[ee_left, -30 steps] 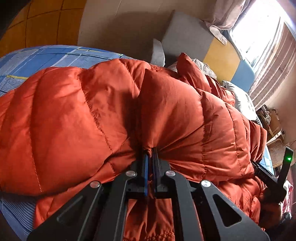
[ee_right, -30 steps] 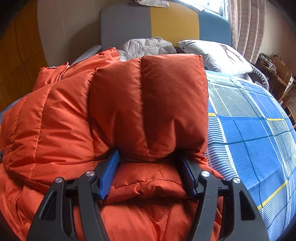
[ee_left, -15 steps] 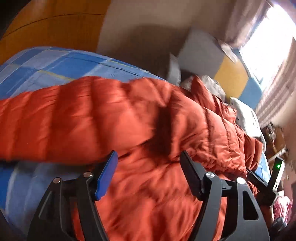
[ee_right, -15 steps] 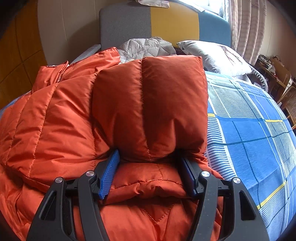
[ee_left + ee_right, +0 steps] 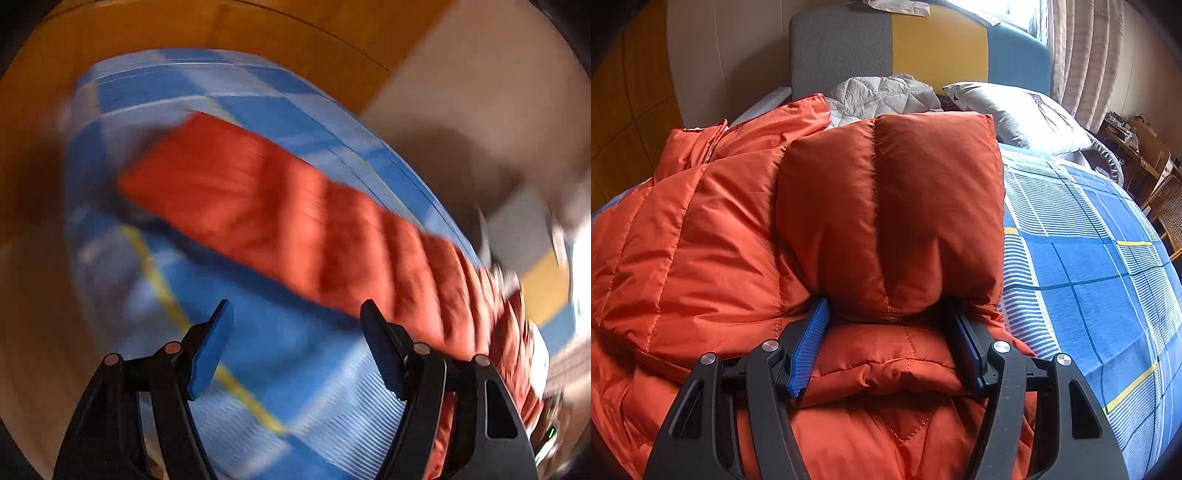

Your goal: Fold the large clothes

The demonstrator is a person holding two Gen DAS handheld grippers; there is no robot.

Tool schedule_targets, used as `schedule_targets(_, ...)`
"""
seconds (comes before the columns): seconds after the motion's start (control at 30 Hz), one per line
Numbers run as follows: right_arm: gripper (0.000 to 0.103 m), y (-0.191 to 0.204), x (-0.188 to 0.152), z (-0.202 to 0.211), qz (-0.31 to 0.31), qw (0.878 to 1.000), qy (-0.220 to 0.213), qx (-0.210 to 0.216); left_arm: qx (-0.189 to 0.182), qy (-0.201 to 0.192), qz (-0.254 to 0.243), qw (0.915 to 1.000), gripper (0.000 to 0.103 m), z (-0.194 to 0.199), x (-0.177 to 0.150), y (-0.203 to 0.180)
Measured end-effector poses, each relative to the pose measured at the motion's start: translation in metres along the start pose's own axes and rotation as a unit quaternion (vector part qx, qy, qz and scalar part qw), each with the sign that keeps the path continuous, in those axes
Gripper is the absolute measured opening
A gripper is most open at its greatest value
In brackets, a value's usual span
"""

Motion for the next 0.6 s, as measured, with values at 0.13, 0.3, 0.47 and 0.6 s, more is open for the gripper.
schedule_targets(0.13,0.063,0.0,-0.001,0.001,0.001,1.0,0.0,-0.002,0.023,-0.012,0.051,0.9984,0.071,-0.001,0.013,0.039)
schedule_targets(0.3,0.063,0.0,-0.001,0.001,0.002,1.0,-0.001,-0.002,0.029,-0.015,0.085,0.9959,0.071,-0.009,0.023,0.061)
schedule_targets(0.47,0.064,-0.001,-0.001,0.002,0.003,1.0,-0.001,-0.003,0.03,-0.027,0.096,0.9946,0.07,-0.014,0.033,0.07)
schedule_targets(0.6,0.064,-0.002,-0.001,0.003,0.004,1.0,-0.001,-0.004,0.036,-0.026,0.093,0.9947,0.051,-0.023,0.042,0.073)
Point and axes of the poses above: each gripper's, at about its wrist camera, not at the fingertips, and z roughly against the way its jaws point, y to its left, x to its top, the point moved 5 cm from there along -z, roughly the way its jaws point, and after that the axes turned 13 degrees about -z, right-handed, at the moved point
